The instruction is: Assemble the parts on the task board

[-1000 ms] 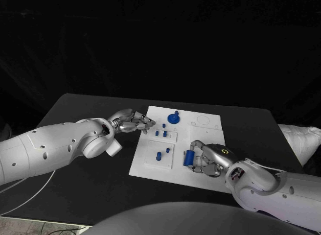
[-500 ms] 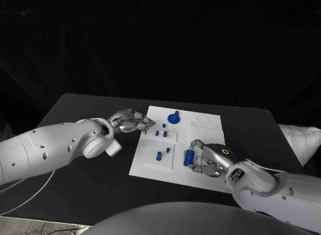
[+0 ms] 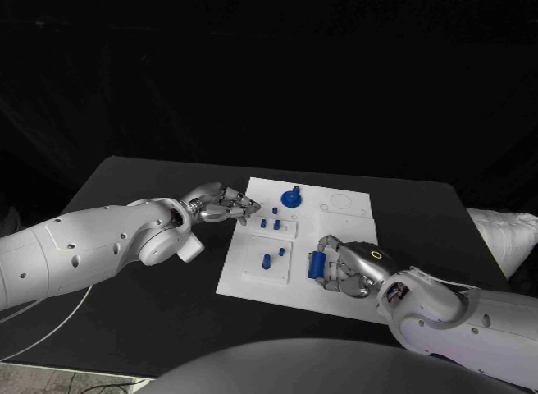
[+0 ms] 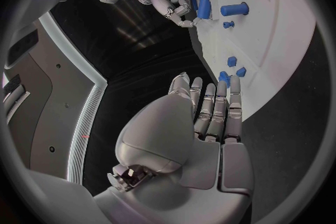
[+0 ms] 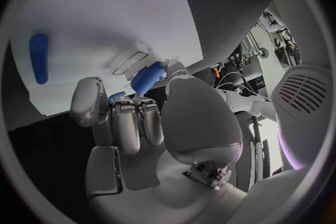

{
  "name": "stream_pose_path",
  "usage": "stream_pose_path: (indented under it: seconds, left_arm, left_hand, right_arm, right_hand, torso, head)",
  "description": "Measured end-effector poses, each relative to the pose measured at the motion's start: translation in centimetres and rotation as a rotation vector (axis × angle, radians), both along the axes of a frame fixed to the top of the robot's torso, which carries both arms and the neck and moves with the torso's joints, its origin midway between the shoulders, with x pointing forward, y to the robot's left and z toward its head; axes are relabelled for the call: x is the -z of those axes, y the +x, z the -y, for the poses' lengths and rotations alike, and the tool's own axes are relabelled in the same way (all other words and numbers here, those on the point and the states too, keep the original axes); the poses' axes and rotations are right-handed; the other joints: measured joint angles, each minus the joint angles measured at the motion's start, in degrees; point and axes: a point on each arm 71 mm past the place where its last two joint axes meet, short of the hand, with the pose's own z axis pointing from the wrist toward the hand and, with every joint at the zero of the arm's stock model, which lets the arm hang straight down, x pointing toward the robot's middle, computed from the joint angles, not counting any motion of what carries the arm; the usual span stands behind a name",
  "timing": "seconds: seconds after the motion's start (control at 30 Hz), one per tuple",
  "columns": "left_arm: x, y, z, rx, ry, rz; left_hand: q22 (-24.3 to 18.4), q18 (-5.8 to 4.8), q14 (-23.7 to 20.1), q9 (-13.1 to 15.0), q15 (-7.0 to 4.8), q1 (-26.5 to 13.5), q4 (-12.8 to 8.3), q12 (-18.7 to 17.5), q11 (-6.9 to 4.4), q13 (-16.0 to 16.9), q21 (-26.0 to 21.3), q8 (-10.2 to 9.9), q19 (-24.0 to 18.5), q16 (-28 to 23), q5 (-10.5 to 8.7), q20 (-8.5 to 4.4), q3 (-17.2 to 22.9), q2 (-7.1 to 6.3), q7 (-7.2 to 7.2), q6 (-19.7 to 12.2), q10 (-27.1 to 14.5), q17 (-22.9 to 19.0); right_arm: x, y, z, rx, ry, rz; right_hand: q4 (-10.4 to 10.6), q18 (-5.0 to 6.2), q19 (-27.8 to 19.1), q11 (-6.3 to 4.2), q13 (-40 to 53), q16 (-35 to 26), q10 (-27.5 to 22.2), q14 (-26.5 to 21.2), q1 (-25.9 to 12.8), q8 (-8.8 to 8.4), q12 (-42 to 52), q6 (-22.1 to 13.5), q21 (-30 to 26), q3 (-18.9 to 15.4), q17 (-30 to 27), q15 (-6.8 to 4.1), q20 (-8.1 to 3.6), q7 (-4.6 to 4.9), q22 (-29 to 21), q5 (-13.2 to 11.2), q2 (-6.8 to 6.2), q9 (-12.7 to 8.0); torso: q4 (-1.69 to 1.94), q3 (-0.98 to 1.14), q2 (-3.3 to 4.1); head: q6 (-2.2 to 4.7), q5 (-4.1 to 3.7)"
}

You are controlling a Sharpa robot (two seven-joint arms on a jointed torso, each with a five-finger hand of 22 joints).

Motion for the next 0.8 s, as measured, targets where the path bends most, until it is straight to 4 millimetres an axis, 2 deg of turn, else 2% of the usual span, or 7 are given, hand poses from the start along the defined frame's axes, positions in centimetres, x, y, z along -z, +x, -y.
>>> stream_pose_path:
  seconds: [0.17,0.3,0.4,0.5,0.67,0.8]
  left_arm:
    - [0.01,-0.01,0.03,0.002,0.0,-0.001]
    - [0.02,-0.01,0.06,0.003,-0.001,-0.001]
    - [0.02,-0.02,0.08,0.003,-0.001,-0.002]
    - [0.03,-0.02,0.08,0.004,-0.001,-0.002]
    - [0.05,-0.04,0.07,0.004,-0.001,-0.003]
    - [0.07,-0.05,0.06,0.004,-0.001,-0.003]
  left_hand:
    - [0.0,0.0,0.0,0.0,0.0,0.0,0.0,0.0,0.0,0.0,0.0,0.0,0.0,0.2,0.0,0.0,0.0,0.0,0.0,0.0,0.0,0.0]
    - [0.1,0.0,0.0,0.0,0.0,0.0,0.0,0.0,0.0,0.0,0.0,0.0,0.0,0.2,0.0,0.0,0.0,0.0,0.0,0.0,0.0,0.0]
    - [0.1,0.0,0.0,0.0,0.0,0.0,0.0,0.0,0.0,0.0,0.0,0.0,0.0,0.2,0.0,0.0,0.0,0.0,0.0,0.0,0.0,0.0]
    - [0.1,0.0,0.0,0.0,0.0,0.0,0.0,0.0,0.0,0.0,0.0,0.0,0.0,0.2,0.0,0.0,0.0,0.0,0.0,0.0,0.0,0.0]
    - [0.0,0.0,0.0,0.0,0.0,0.0,0.0,0.2,0.0,0.0,0.0,0.0,0.0,0.2,0.0,0.0,0.0,0.0,0.0,0.0,0.0,0.0]
    - [0.0,0.0,0.0,0.0,0.0,0.0,0.0,0.2,0.0,0.0,0.0,0.0,0.0,0.2,0.0,0.0,0.0,0.0,0.0,0.0,0.0,0.0]
  right_arm:
    - [0.07,0.02,0.04,0.0,-0.002,-0.005]
    - [0.01,0.09,0.09,0.001,0.006,-0.002]
    - [-0.03,0.11,0.16,0.003,0.017,0.0]
    - [-0.05,0.1,0.24,0.007,0.031,0.002]
    - [-0.11,0.09,0.33,0.012,0.054,0.005]
    - [-0.19,0.1,0.44,0.016,0.071,0.008]
  right_hand:
    - [0.4,-0.01,0.2,0.21,0.0,0.0,-0.2,0.2,0.3,0.92,0.0,1.4,0.4,1.8,0.0,0.2,0.21,0.27,0.0,9.7,0.04,-2.7]
    - [1.3,-0.01,0.3,0.21,0.0,0.0,-0.2,0.2,0.5,1.35,0.0,3.5,1.2,3.2,0.0,0.2,0.32,0.61,0.0,13.8,-0.21,-4.9]
    - [1.6,-0.01,0.8,0.21,0.0,0.0,-0.2,0.2,0.0,1.37,0.0,4.7,1.7,4.1,0.0,0.2,0.23,1.37,0.0,15.2,-0.94,-6.0]
    - [1.7,-0.01,0.9,0.21,0.0,0.0,-0.2,0.2,-1.0,1.38,0.0,5.5,1.7,4.6,0.0,0.2,0.21,2.15,0.0,15.7,-0.88,-7.0]
    - [1.8,-0.01,0.9,0.21,0.0,0.0,-0.2,0.2,-2.8,1.38,0.0,5.6,1.9,5.3,0.0,0.2,0.21,2.26,0.0,15.7,-0.25,-8.6]
    - [1.8,-0.01,0.9,0.21,0.0,0.0,-0.2,0.2,-3.6,1.38,0.0,5.7,1.9,5.5,0.0,0.2,0.21,2.34,0.0,15.3,-0.03,-9.1]
  torso:
    - [-0.01,0.0,0.0]
    - [-0.01,0.0,0.0]
    - [-0.01,0.0,0.01]
    - [-0.01,0.0,0.01]
    - [-0.01,0.01,0.0]
    - [-0.01,0.01,-0.01]
  head:
    - [0.0,0.02]
    - [0.0,0.03]
    - [0.0,0.04]
    - [0.0,0.09]
    - [0.0,0.16]
    - [0.0,0.22]
